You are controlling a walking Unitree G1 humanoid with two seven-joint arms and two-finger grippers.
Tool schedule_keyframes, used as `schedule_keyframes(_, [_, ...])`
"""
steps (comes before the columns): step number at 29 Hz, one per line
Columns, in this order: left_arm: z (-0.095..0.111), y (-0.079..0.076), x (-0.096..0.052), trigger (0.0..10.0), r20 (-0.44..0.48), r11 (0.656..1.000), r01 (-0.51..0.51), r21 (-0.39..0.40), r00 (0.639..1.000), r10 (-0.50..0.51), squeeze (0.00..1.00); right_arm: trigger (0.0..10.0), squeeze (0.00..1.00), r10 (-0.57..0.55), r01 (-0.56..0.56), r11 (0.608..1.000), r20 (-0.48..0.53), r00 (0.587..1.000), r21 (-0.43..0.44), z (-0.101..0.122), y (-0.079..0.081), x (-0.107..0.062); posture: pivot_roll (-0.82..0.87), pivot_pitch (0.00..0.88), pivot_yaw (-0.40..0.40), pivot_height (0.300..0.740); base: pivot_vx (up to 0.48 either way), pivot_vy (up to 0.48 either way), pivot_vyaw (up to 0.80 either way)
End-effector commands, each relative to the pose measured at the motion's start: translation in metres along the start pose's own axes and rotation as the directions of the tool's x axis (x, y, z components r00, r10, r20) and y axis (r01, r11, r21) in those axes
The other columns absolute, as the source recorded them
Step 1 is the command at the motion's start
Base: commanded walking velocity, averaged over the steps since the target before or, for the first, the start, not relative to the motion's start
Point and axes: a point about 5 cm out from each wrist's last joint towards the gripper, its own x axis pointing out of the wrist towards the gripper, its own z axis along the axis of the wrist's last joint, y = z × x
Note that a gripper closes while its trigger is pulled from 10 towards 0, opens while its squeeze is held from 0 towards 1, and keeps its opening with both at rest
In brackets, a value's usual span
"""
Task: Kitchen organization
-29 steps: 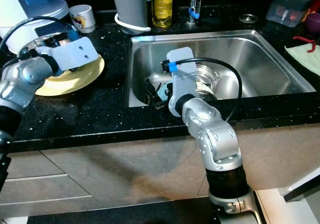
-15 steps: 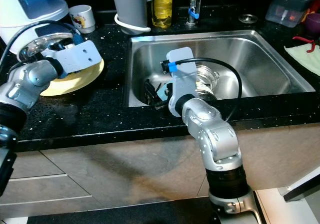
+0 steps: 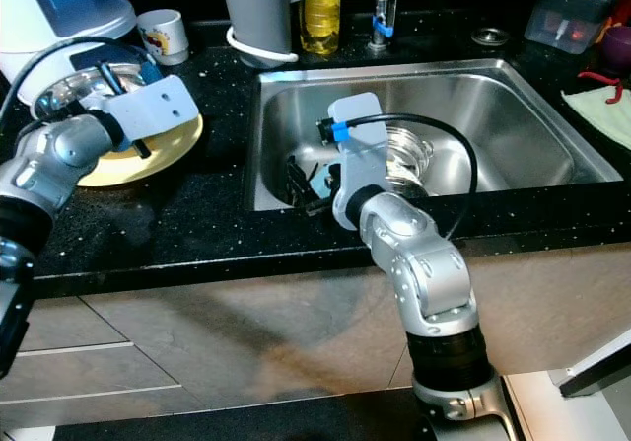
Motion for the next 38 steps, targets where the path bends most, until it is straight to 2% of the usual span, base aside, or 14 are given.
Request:
schedule_keyframes(1, [0.010,0.008,0.003,0.0,0.046,1.000,-0.014,0.002,0.999,0.014,0.00,10.0,0.00,0.016,-0.016,1.000,0.006,1.000,-0.008,0.001,0.004,0.001,-0.03,0.205,0.025,0.740,0.000,0.000,0.00])
schedule_keyframes(4, [0.016,0.011,0.005,0.0,0.063,1.000,-0.017,-0.002,0.998,0.017,0.00,10.0,0.00,0.018,-0.018,1.000,0.005,1.000,-0.007,0.002,0.004,0.001,-0.03,0.205,0.025,0.740,0.000,0.000,0.00])
schedule_keyframes(5, [0.017,0.007,0.007,4.7,0.059,0.999,0.006,-0.037,0.998,-0.004,0.00,10.0,0.00,0.021,-0.021,1.000,0.003,1.000,-0.007,0.001,0.004,0.001,-0.03,0.207,0.023,0.740,0.000,0.000,0.00])
schedule_keyframes(7, [0.017,0.007,0.007,4.7,0.059,0.999,0.006,-0.037,0.998,-0.004,0.00,10.0,0.00,0.021,-0.021,1.000,0.003,1.000,-0.007,0.001,0.004,0.001,-0.03,0.207,0.023,0.740,0.000,0.000,0.00])
schedule_keyframes(8, [0.018,0.003,0.009,10.0,0.060,0.998,0.031,-0.047,0.998,-0.028,1.00,10.0,0.00,0.023,-0.023,1.000,0.002,1.000,-0.008,0.001,0.005,0.001,-0.03,0.207,0.023,0.740,0.000,0.000,0.00])
schedule_keyframes(10, [0.018,0.003,0.009,10.0,0.060,0.998,0.031,-0.047,0.998,-0.028,1.00,10.0,0.00,0.023,-0.023,1.000,0.002,1.000,-0.008,0.001,0.005,0.001,-0.03,0.207,0.023,0.740,0.000,0.000,0.00])
schedule_keyframes(11, [0.021,-0.007,0.012,10.0,0.043,0.993,0.099,-0.062,0.994,-0.096,1.00,10.0,0.00,0.022,-0.022,1.000,0.002,1.000,-0.009,0.002,0.004,0.001,-0.03,0.219,0.024,0.740,0.000,0.000,0.00])
schedule_keyframes(13, [0.021,-0.009,0.013,10.0,0.034,0.991,0.117,-0.068,0.993,-0.114,1.00,10.0,0.00,0.021,-0.021,1.000,0.002,1.000,-0.009,0.002,0.004,0.001,-0.03,0.219,0.024,0.740,0.000,0.000,0.00])
schedule_keyframes(16, [0.025,-0.004,0.015,10.0,0.029,0.991,0.102,-0.090,0.995,-0.099,1.00,10.0,0.00,0.014,-0.014,1.000,0.001,1.000,-0.009,0.002,0.003,0.001,-0.03,0.226,0.029,0.740,0.000,0.000,0.00])
schedule_keyframes(17, [0.028,0.007,0.017,10.0,0.034,0.991,0.065,-0.115,0.998,-0.061,1.00,10.0,0.00,0.011,-0.011,1.000,0.000,1.000,-0.007,0.002,0.002,0.000,-0.03,0.226,0.029,0.740,0.000,0.000,0.00])
schedule_keyframes(22, [0.031,0.022,0.017,10.0,0.041,0.990,0.029,-0.135,0.999,-0.024,1.00,10.0,0.00,0.010,-0.010,1.000,-0.003,1.000,-0.004,0.000,0.002,0.000,-0.03,0.231,0.029,0.740,0.000,0.000,0.00])
schedule_keyframes(26, [0.026,0.023,0.016,10.0,-0.002,0.997,0.026,-0.067,1.000,-0.026,1.00,10.0,0.00,0.014,-0.014,1.000,-0.001,1.000,0.003,0.000,0.003,0.001,-0.02,0.232,0.028,0.740,0.000,0.000,0.00])
schedule_keyframes(27, [0.022,0.022,0.016,10.0,-0.036,0.999,0.030,-0.018,0.999,-0.031,0.00,10.0,0.00,0.016,-0.016,1.000,0.001,1.000,0.006,0.001,0.004,0.002,-0.01,0.237,0.029,0.740,0.000,0.000,0.00])
schedule_keyframes(38, [0.009,0.019,0.015,10.0,-0.119,0.999,0.004,0.039,0.993,0.001,0.00,10.0,0.00,0.009,-0.009,1.000,0.003,1.000,0.012,0.001,0.003,0.003,-0.01,0.241,0.034,0.740,0.000,0.000,0.00])
